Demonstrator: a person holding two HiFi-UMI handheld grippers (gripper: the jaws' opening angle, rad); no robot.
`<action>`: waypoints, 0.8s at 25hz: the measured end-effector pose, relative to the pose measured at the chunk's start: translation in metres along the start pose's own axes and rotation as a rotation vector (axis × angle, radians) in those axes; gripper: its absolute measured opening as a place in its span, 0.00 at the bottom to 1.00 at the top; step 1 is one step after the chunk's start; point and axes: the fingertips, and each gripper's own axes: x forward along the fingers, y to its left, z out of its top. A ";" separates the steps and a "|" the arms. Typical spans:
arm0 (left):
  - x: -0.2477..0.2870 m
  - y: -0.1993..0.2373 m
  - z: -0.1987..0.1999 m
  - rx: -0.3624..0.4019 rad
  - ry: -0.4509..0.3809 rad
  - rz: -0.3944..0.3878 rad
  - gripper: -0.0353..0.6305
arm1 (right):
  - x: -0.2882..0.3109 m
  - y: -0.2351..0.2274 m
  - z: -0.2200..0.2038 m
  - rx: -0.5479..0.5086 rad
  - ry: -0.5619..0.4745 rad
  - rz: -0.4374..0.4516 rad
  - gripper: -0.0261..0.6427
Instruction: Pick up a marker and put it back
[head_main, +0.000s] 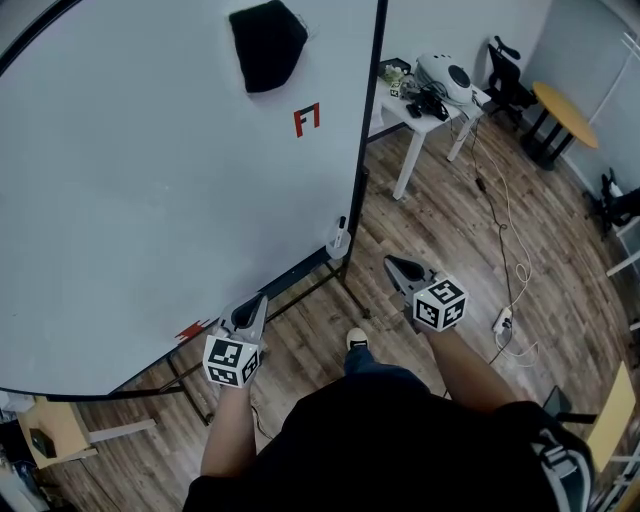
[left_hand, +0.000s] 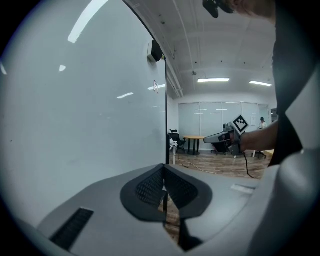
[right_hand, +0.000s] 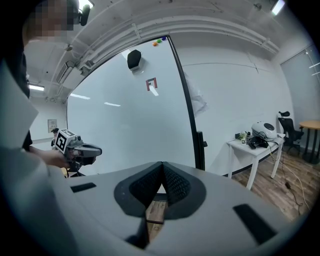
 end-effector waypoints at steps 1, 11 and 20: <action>0.002 0.001 0.001 0.000 0.002 0.003 0.07 | 0.004 -0.003 0.000 0.001 0.003 0.004 0.03; 0.037 0.013 0.005 -0.026 0.024 0.025 0.07 | 0.061 -0.038 0.006 0.008 0.030 0.047 0.03; 0.058 0.028 0.013 -0.038 0.014 0.062 0.07 | 0.104 -0.066 -0.006 0.010 0.101 0.076 0.05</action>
